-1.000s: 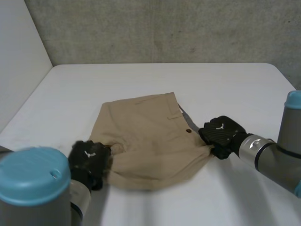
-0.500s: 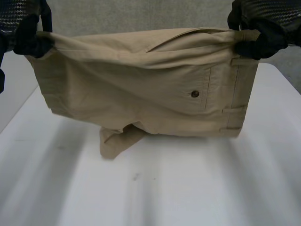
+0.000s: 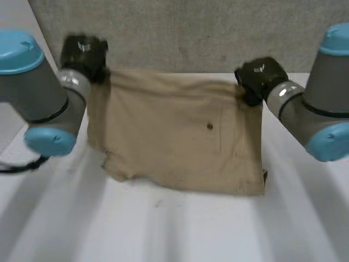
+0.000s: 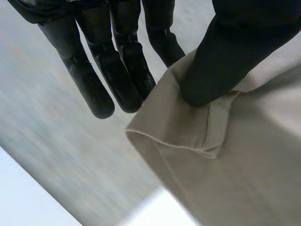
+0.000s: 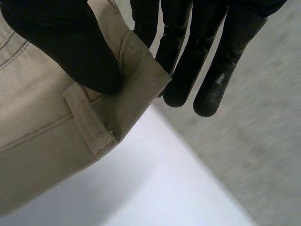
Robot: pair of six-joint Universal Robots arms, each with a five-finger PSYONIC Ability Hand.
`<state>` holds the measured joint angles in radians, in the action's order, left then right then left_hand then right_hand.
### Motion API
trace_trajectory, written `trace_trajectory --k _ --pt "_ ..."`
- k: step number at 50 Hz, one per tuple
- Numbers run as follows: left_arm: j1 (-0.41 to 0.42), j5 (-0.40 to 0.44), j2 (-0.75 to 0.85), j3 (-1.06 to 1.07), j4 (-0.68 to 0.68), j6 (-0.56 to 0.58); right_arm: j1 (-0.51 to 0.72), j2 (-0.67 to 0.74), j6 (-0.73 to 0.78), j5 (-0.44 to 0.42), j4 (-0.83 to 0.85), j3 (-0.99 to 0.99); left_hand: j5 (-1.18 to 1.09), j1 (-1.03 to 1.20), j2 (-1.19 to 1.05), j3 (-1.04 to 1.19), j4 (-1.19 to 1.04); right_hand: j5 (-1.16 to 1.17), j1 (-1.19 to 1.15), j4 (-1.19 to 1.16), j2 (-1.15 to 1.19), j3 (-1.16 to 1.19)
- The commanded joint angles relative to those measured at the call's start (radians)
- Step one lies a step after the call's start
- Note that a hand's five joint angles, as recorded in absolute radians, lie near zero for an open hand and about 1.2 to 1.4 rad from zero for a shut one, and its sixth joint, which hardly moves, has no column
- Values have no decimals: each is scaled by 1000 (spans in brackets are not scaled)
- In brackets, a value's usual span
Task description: Fold the shorts.
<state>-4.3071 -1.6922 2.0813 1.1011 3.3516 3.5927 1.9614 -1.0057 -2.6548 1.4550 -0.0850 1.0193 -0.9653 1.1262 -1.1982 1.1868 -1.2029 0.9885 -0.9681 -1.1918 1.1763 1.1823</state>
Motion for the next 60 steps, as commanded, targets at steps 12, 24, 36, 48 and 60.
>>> trace_trajectory --k 12,24,36,48,60 --pt "47 -106 -18 -277 424 17 53 -82 -20 125 624 -131 -256 270 -198 209 -193 233 -428 -204 220 214" --pt "21 -15 -43 144 258 -158 47 -24 -16 16 392 57 -256 270 -198 209 -193 233 -428 -204 220 214" --pt "41 0 57 474 200 -103 39 133 67 -1 114 229 -256 270 -198 209 -193 233 -428 -204 220 214" --pt "44 3 -150 595 -15 9 28 -106 70 -4 -19 422 -256 270 -198 209 -193 233 -428 -204 220 214" --pt "73 9 -293 743 -489 100 -16 -301 274 13 -327 620 -256 270 -198 209 -193 233 -428 -204 220 214"
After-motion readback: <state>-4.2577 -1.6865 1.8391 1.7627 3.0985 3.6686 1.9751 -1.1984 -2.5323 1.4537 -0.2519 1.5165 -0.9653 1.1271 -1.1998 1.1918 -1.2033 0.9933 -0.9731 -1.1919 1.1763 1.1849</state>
